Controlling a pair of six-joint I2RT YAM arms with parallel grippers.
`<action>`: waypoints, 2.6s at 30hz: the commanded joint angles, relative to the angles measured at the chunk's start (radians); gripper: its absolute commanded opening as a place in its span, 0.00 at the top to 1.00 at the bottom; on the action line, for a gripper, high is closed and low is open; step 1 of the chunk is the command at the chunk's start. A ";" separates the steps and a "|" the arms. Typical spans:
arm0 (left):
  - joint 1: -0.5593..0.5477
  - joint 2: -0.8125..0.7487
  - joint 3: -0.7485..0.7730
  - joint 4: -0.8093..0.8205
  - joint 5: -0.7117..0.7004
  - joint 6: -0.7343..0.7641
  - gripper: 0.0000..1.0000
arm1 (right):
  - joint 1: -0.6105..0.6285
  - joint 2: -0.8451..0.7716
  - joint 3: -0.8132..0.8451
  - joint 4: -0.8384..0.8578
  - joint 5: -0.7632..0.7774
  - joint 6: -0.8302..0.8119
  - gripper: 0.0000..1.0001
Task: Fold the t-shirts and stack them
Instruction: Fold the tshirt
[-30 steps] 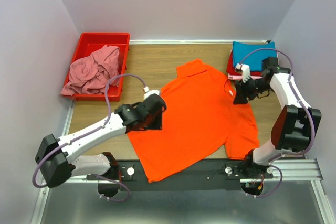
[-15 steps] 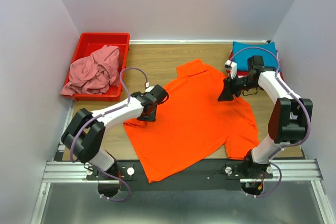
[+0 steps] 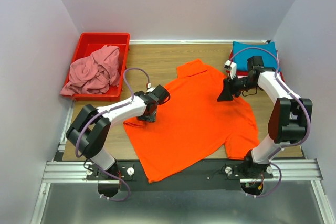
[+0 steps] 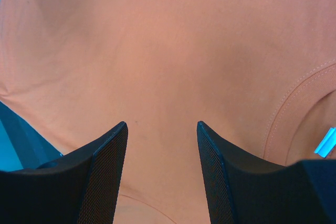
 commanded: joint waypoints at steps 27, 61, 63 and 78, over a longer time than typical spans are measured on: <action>0.028 -0.064 0.023 -0.061 -0.005 -0.006 1.00 | 0.019 0.082 0.163 0.019 0.022 0.014 0.38; 0.220 -0.033 0.112 0.000 0.046 0.110 1.00 | 0.177 1.043 1.292 0.213 0.310 0.444 0.44; 0.232 -0.035 0.113 0.006 0.047 0.117 1.00 | 0.184 1.054 1.297 0.223 0.312 0.450 0.44; 0.405 -0.114 0.066 0.158 0.102 0.152 1.00 | 0.198 1.080 1.317 0.253 0.328 0.458 0.79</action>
